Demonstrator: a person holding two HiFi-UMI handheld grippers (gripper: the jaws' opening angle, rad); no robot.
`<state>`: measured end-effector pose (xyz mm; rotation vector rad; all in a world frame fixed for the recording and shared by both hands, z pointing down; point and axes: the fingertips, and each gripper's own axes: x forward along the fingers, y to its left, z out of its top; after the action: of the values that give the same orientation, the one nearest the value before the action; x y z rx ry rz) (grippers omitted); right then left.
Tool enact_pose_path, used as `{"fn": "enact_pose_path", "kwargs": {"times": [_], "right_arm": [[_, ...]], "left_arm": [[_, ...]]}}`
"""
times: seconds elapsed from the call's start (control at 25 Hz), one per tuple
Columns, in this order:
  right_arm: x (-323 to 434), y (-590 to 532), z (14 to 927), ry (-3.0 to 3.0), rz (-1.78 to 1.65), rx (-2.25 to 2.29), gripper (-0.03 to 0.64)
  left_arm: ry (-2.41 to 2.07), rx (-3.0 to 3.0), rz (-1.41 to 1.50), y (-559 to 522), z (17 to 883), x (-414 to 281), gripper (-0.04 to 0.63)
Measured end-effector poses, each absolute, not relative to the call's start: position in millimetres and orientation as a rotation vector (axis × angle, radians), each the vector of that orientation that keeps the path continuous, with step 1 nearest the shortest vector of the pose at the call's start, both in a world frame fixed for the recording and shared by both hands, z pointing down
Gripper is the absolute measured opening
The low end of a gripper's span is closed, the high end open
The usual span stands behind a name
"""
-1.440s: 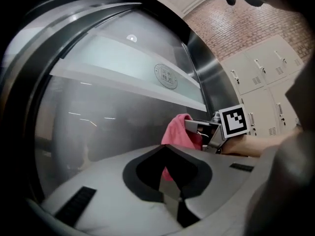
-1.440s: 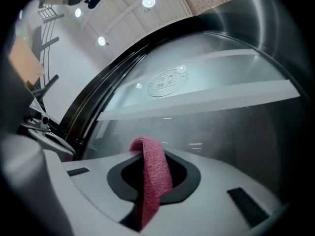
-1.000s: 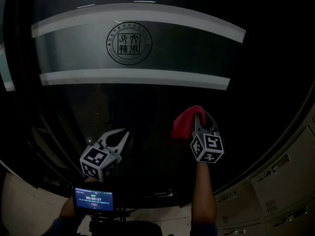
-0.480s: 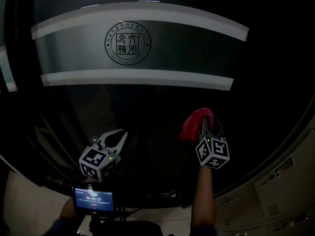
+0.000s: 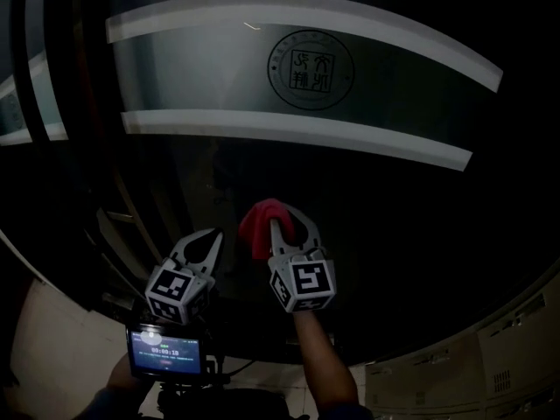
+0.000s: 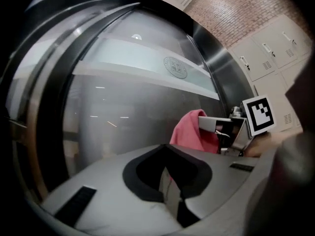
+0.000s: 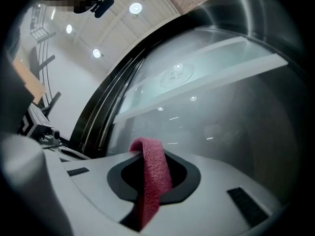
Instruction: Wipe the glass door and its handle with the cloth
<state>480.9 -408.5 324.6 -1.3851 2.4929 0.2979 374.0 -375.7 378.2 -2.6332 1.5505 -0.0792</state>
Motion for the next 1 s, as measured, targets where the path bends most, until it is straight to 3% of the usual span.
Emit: {"fn": "enact_pose_path", "kwargs": {"times": [0.24,0.44,0.68,1.0], "right_arm": [[324,-416,351,2.631,0.258,-1.142,0.029],[268,-424,369,2.723,0.242,-1.089,0.029],[299,-444,377,2.64,0.262,-1.189,0.029],[441,-441,386,2.575,0.268,-1.45,0.029]], "left_arm": [[1.678,-2.518,-0.105,-366,381,294,0.015],[1.689,-2.526,-0.156,-363,394,261,0.014],[1.619,-2.565,-0.18,-380,408,280,0.015],[1.439,-2.676,-0.171,-393,417,388,0.015]]}}
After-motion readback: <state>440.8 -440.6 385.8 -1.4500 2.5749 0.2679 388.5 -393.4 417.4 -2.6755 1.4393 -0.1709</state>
